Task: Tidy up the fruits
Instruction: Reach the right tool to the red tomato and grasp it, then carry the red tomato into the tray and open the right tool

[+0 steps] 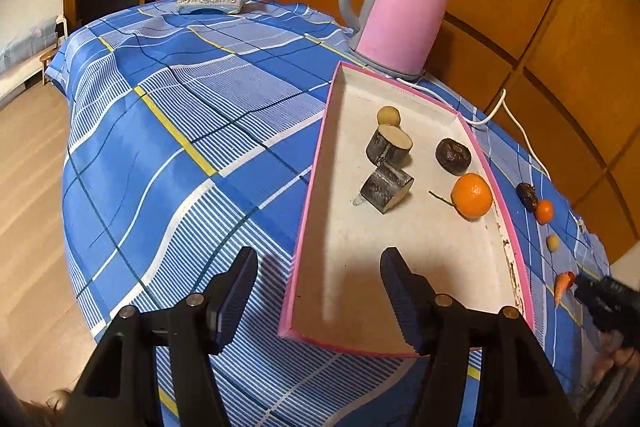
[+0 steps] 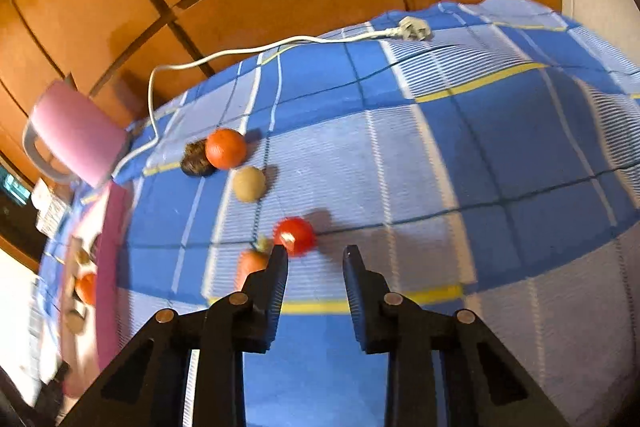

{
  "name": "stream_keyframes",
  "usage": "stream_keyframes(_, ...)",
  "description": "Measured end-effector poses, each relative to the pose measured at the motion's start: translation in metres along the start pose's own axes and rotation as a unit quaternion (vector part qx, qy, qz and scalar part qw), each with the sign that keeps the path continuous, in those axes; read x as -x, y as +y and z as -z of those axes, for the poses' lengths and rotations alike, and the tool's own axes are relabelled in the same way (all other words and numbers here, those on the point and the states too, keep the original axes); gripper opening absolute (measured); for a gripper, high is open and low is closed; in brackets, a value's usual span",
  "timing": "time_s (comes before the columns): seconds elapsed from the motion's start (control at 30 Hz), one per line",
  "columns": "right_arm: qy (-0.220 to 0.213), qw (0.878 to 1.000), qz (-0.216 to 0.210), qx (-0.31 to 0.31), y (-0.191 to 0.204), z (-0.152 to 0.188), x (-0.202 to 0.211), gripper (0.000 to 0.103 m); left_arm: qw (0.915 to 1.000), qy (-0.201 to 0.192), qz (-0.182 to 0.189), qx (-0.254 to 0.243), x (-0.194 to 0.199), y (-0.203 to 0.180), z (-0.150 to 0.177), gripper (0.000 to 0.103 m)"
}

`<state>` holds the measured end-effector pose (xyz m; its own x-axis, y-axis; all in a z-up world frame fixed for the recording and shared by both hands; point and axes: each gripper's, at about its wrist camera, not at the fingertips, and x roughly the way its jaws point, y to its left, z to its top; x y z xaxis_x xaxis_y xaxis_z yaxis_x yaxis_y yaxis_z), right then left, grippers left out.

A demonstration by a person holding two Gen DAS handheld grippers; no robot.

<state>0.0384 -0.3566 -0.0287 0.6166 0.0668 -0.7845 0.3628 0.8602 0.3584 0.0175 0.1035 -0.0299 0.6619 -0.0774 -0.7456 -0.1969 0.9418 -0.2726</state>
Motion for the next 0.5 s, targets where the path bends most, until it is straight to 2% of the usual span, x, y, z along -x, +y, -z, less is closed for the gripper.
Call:
stream_keyframes(0.1, 0.012, 1.0, -0.014, 0.0, 0.007, -0.009, -0.012, 0.029, 1.0, 0.0, -0.002, -0.002, 0.0, -0.001, 0.001, 0.068)
stream_keyframes(0.23, 0.018, 1.0, -0.005, 0.005, 0.012, -0.013, -0.029, 0.026, 1.0, 0.006, -0.005, -0.002, -0.004, -0.001, 0.003, 0.068)
stream_keyframes(0.5, 0.025, 0.999, -0.026, 0.01, 0.006, -0.017, -0.036, 0.025, 0.9999, 0.01, -0.004, -0.006, -0.006, -0.004, 0.005, 0.068)
